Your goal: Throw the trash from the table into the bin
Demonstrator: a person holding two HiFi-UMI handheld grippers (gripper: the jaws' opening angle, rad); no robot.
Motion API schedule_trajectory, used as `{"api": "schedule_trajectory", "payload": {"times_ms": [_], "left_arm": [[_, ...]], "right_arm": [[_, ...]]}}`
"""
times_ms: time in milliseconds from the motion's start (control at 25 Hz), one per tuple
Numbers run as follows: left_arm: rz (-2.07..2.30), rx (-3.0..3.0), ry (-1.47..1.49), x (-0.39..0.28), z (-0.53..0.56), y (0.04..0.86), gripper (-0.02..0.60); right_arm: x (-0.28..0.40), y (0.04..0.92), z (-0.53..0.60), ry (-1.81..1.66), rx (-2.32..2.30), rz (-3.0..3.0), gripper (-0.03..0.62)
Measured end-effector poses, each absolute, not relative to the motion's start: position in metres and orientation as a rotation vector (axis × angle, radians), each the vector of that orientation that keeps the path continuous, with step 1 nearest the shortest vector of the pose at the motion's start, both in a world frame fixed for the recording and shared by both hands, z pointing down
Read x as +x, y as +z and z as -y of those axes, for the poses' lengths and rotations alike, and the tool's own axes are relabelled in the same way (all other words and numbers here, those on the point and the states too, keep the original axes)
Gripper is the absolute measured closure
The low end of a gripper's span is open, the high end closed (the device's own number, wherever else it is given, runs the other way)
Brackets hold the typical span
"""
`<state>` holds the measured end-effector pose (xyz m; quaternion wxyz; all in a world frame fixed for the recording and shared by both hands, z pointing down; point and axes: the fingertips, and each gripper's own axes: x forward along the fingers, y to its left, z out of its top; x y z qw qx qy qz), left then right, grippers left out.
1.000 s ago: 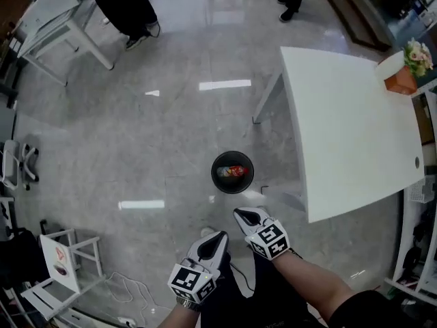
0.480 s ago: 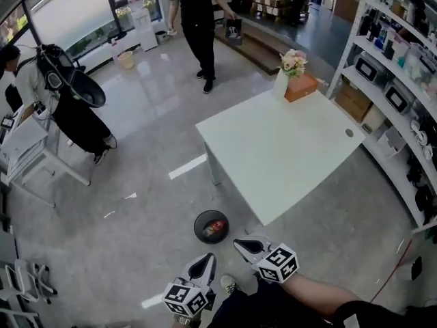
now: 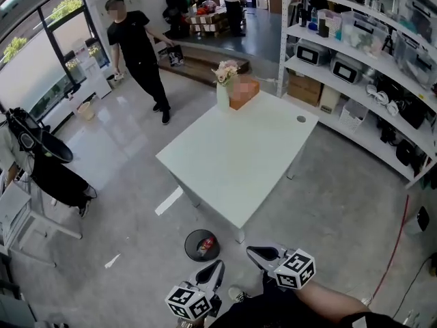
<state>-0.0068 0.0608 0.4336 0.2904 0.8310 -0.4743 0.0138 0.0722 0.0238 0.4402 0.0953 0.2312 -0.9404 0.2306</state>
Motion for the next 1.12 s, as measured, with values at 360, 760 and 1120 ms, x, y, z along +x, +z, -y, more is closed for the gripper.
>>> {"api": "schedule_trajectory", "payload": {"times_ms": [360,760,1120], "left_arm": [[1.202,2.282,0.029,0.022,-0.033,0.408,0.574],[1.222,2.282,0.0,0.021,-0.024,0.405,0.574],[1.228,2.255,0.001,0.014,-0.033,0.411,0.574]], "right_arm": [[0.099,0.411,-0.016,0.684,0.695,2.824,0.594],[0.094,0.412,-0.016,0.709,0.644,2.827,0.594],[0.084,0.418,-0.024,0.732,0.619,2.819,0.595]]}}
